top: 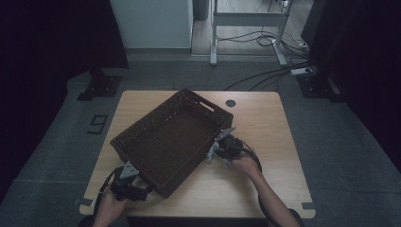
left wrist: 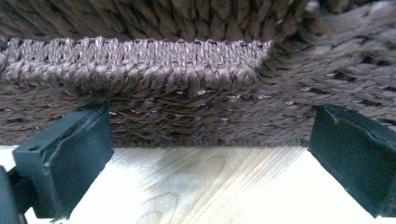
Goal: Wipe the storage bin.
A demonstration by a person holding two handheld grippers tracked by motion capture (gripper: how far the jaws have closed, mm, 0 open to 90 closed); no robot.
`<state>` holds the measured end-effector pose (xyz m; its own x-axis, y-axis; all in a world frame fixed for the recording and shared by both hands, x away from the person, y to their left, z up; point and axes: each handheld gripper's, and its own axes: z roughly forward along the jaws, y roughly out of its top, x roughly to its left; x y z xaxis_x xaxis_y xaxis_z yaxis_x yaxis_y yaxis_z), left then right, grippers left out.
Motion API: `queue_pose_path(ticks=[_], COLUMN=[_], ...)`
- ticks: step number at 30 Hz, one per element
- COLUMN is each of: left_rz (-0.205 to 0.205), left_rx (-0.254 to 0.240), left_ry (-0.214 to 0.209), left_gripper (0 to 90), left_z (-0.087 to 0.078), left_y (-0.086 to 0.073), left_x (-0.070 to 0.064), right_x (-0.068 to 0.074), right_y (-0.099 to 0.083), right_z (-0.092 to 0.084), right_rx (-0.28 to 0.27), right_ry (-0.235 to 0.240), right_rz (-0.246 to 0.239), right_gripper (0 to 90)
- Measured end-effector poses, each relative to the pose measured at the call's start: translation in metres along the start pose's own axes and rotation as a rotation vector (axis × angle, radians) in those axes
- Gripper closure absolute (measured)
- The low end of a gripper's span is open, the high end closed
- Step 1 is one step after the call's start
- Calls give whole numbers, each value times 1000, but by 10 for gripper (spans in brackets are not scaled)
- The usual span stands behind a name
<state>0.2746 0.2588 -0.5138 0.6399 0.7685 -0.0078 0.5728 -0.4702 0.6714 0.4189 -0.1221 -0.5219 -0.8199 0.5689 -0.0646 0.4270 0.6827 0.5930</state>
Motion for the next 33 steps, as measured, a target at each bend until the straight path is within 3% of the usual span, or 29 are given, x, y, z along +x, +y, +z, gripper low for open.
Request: queue_pose_path(ticks=[23, 33], left_rz=[-2, -1], left_rx=[-1, 0], left_ry=[0, 0], left_gripper=[0, 0], left_z=[0, 0], left_y=[0, 0], left_x=[0, -1], right_x=[34, 58], right_y=[5, 8], right_z=[0, 1], right_rx=[-3, -7], right_ry=[50, 87], right_rz=[-53, -94], right_gripper=[720, 721])
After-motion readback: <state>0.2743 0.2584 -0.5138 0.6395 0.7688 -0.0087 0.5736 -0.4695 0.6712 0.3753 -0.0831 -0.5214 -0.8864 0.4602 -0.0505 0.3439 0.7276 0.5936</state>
